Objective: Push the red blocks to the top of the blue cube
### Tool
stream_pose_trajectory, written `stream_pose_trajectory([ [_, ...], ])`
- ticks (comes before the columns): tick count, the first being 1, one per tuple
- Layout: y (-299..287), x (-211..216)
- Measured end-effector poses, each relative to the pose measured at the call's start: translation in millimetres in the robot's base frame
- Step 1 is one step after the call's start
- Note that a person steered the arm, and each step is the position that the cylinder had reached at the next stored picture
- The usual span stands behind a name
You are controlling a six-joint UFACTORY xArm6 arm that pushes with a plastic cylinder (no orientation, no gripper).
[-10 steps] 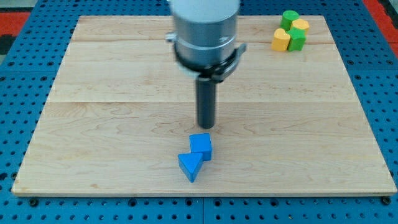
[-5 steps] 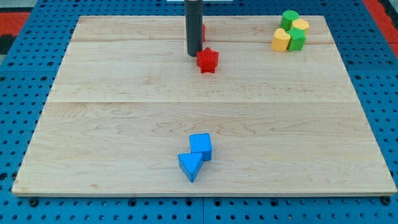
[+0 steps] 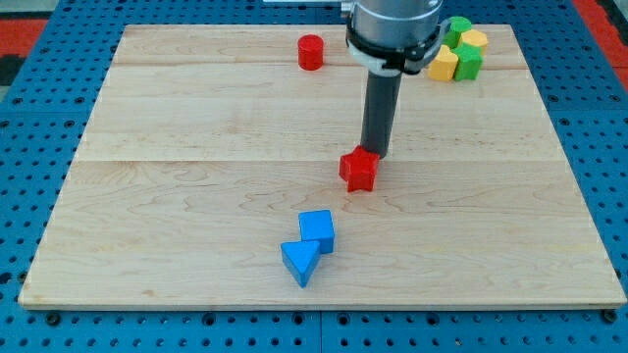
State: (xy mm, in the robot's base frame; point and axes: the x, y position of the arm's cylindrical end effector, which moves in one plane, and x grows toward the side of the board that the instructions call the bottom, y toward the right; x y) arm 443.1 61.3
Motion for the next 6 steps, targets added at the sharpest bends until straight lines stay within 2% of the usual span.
stream_pose_trajectory([
  [2, -38, 26],
  [3, -38, 32],
  [4, -38, 11],
  [6, -29, -120],
])
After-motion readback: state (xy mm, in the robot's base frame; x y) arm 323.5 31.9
